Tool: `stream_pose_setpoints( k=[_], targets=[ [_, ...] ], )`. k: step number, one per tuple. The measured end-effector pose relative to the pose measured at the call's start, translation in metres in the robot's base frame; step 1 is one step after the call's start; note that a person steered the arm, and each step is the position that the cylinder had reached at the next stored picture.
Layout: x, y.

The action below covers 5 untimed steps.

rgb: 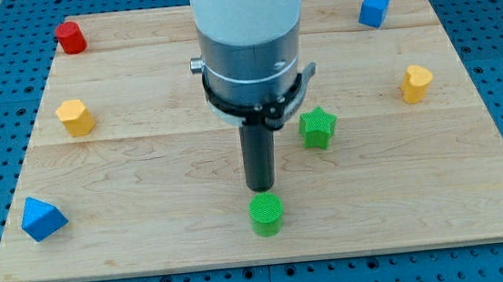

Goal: Push the green star to the bottom right of the board

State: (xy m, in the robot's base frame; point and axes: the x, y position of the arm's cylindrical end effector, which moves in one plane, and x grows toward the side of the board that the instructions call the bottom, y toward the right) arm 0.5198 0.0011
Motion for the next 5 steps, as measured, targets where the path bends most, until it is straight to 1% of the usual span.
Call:
stream_pose_setpoints(
  k=[2, 3, 4, 5],
  targets=[
    [-0.038, -0.062],
    [-0.065, -0.042],
    [-0.072, 0.018],
    [-0.067, 0.084]
  ],
)
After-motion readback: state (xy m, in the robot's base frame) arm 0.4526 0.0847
